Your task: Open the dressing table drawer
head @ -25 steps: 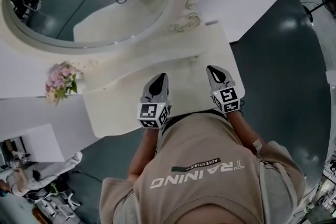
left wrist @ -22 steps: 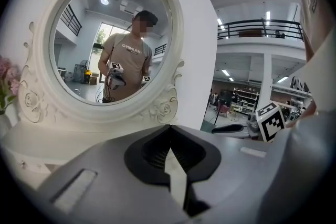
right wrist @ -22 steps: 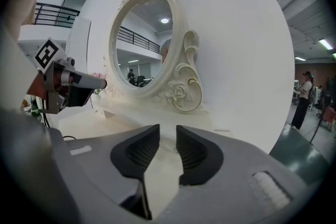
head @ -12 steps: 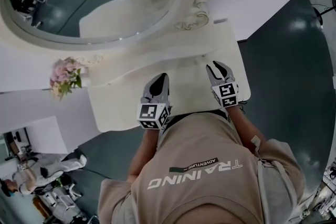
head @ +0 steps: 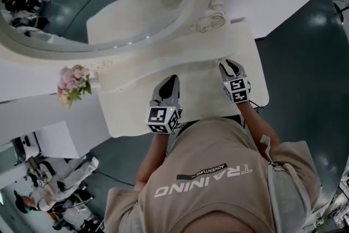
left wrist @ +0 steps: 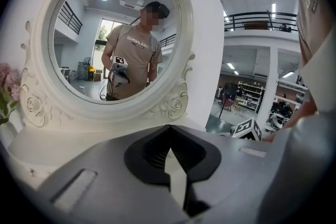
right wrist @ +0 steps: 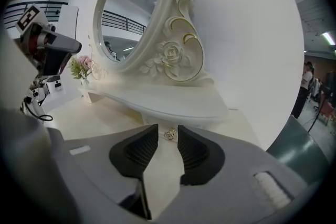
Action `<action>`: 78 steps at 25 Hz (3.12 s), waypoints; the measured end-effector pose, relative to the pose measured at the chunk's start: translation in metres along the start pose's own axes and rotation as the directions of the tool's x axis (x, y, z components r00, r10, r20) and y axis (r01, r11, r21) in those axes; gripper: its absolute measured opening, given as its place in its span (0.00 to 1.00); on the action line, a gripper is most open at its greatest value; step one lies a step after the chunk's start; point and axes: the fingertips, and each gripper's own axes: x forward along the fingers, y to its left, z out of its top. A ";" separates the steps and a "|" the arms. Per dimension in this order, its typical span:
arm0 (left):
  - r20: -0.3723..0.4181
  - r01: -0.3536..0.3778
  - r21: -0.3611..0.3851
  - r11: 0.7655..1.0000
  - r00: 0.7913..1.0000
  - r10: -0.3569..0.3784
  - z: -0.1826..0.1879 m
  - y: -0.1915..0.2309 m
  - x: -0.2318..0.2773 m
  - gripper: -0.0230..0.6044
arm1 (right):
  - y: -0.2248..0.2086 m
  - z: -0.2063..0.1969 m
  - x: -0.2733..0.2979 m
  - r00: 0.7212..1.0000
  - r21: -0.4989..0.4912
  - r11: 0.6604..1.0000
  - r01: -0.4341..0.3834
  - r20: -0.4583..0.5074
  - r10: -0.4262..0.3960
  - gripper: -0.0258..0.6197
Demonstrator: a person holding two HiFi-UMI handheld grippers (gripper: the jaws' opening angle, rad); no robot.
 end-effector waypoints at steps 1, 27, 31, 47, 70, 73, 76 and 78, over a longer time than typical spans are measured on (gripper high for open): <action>-0.003 -0.003 -0.005 1.000 1.000 0.003 0.000 0.002 0.001 0.07 | 0.000 -0.003 0.005 1.000 0.004 1.000 -0.004 -0.010 0.004 0.23; -0.015 -0.012 -0.051 0.999 1.000 0.012 0.003 0.015 0.004 0.07 | -0.007 -0.016 0.034 0.996 0.093 0.994 0.051 -0.076 -0.044 0.19; -0.008 -0.020 -0.057 0.998 1.000 0.020 0.001 0.013 -0.001 0.07 | -0.005 -0.021 0.029 0.996 0.089 0.995 0.047 -0.084 -0.040 0.19; 0.000 -0.016 -0.068 0.998 1.000 0.016 -0.015 0.004 -0.020 0.07 | 0.010 -0.048 0.010 0.995 0.080 0.996 0.040 -0.096 -0.032 0.19; 0.013 -0.029 -0.066 0.997 0.999 0.029 -0.022 -0.009 -0.032 0.07 | 0.018 -0.059 -0.012 0.995 0.075 0.997 0.025 -0.095 -0.017 0.25; 0.020 -0.026 -0.068 0.997 0.999 0.027 -0.020 -0.013 -0.032 0.07 | 0.019 -0.055 -0.025 0.996 0.113 0.993 0.018 -0.088 -0.008 0.25; 0.029 -0.016 -0.067 0.998 0.999 0.018 -0.019 -0.019 -0.029 0.07 | 0.019 -0.046 -0.038 0.998 0.118 0.993 0.003 -0.069 0.005 0.25; 0.035 -0.004 -0.064 0.998 0.999 0.007 -0.019 -0.024 -0.026 0.07 | 0.018 -0.039 -0.047 0.999 0.110 0.994 -0.007 -0.049 0.013 0.17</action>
